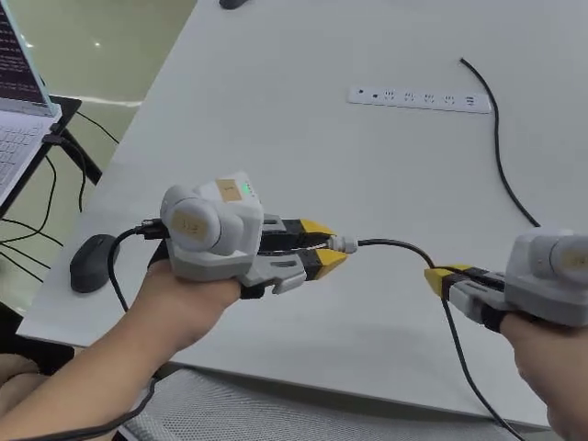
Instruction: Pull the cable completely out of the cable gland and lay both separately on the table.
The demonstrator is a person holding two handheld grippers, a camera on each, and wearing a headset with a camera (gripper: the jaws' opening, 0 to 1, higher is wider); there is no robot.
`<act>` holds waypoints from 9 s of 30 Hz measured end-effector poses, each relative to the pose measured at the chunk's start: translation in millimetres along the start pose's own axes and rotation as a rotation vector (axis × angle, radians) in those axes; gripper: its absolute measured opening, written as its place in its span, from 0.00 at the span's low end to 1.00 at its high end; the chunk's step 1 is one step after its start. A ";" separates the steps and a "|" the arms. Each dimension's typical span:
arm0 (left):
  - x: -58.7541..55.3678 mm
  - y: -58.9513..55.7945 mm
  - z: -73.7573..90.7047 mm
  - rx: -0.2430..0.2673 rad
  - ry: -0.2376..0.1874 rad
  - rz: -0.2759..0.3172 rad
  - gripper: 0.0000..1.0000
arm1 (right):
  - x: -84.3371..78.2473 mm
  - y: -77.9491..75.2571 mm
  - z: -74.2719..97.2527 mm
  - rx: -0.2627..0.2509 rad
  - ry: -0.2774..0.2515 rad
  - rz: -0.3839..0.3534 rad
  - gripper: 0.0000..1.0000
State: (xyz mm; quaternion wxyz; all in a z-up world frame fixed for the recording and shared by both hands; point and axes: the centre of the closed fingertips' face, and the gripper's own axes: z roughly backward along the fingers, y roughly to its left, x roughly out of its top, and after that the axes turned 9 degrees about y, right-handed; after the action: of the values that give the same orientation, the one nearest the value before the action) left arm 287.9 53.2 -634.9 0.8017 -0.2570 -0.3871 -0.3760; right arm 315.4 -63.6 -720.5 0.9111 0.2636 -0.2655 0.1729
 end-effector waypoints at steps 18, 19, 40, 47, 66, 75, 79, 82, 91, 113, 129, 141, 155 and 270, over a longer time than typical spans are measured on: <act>0.3 0.9 -0.4 0.003 0.007 0.004 0.15 | -4.3 7.9 1.6 0.041 -0.011 -0.097 0.02; 0.1 0.9 -0.3 0.004 0.008 0.005 0.15 | -4.3 8.2 1.8 0.039 -0.011 -0.090 0.02; 3.6 -2.0 -1.5 -0.006 0.011 0.006 0.15 | 8.6 23.3 13.6 -0.011 0.004 0.351 0.19; 0.9 -4.5 -2.0 -0.014 0.022 0.006 0.15 | 30.5 60.0 20.6 0.009 -0.045 0.638 0.29; 2.5 -13.9 -4.3 -0.025 0.021 0.005 0.15 | 34.2 120.3 8.2 0.009 -0.021 1.079 0.14; -0.9 -18.3 -4.4 -0.026 0.031 0.012 0.15 | 29.3 119.9 6.9 0.020 -0.011 1.105 0.02; -1.8 -19.6 -3.0 -0.023 0.033 0.014 0.15 | 26.9 121.4 7.2 0.025 -0.016 1.113 0.01; -3.6 -20.0 -2.7 -0.019 0.037 0.014 0.15 | 25.3 121.6 6.9 0.033 -0.015 1.103 0.01; -1.9 -21.8 -6.4 -0.015 0.036 0.011 0.15 | 22.9 114.6 7.6 0.045 0.001 1.017 0.00; 6.8 -18.6 -2.6 -0.003 0.016 0.008 0.15 | 6.0 55.8 5.8 0.023 0.077 0.611 0.00; 0.4 -15.7 0.0 -0.005 0.008 0.040 0.15 | -6.2 40.5 6.8 -0.030 0.078 0.639 0.00; -8.8 -11.8 0.8 -0.026 0.012 0.014 0.15 | 6.4 37.6 4.3 -0.060 0.084 0.609 0.00; -24.4 -3.8 23.8 -0.063 -0.008 0.043 0.15 | 53.3 55.4 -18.6 -0.109 0.065 0.642 0.00; -227.5 86.4 25.9 0.000 0.135 0.074 0.16 | 8.7 170.1 -232.8 0.131 0.319 0.890 0.00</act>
State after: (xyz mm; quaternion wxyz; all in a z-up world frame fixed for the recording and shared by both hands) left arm 251.1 213.8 -815.8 0.8393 -0.2452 -0.3227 -0.3625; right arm 336.3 207.4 -817.1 0.7594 0.1513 -0.1979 0.6011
